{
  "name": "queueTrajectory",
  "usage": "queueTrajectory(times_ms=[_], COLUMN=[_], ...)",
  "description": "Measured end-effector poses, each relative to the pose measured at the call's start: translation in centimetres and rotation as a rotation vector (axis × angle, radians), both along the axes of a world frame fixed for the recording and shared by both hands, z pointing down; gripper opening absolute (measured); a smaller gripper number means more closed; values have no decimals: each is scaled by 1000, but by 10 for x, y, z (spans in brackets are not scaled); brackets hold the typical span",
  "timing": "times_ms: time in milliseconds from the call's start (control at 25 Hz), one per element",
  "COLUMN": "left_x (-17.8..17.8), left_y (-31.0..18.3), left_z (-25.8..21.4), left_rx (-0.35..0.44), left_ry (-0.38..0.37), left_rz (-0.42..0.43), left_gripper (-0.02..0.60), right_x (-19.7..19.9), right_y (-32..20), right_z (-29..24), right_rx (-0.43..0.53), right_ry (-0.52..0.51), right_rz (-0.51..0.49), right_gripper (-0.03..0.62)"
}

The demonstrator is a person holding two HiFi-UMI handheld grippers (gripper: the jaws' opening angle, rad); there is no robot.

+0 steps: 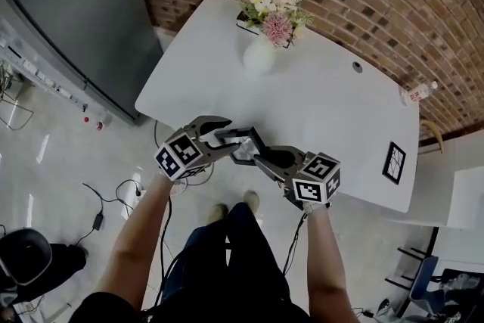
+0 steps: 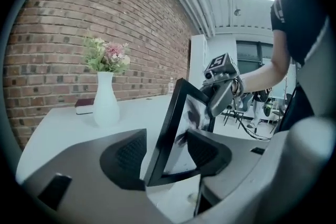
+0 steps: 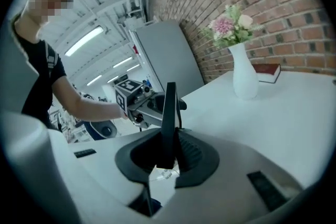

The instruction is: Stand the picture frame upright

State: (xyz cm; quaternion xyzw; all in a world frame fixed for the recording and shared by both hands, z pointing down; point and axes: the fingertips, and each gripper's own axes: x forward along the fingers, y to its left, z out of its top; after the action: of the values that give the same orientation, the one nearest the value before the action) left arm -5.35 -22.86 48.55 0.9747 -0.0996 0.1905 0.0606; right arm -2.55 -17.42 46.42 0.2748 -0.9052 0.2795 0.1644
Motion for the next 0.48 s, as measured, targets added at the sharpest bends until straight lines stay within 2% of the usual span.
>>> queueTrajectory(times_ms=[280,480], left_x=[11,14], left_y=[-3,-21], left_z=[6,5], left_rx=[83,82], left_ry=[-77,-70], left_rz=[107,88], left_gripper=[186,157], right_x=[1,3], right_y=[-19,-43], right_z=[3,-2], right_rx=[69,103], right_ry=[194,266], right_rz=[-191,-287], right_gripper=[60,60])
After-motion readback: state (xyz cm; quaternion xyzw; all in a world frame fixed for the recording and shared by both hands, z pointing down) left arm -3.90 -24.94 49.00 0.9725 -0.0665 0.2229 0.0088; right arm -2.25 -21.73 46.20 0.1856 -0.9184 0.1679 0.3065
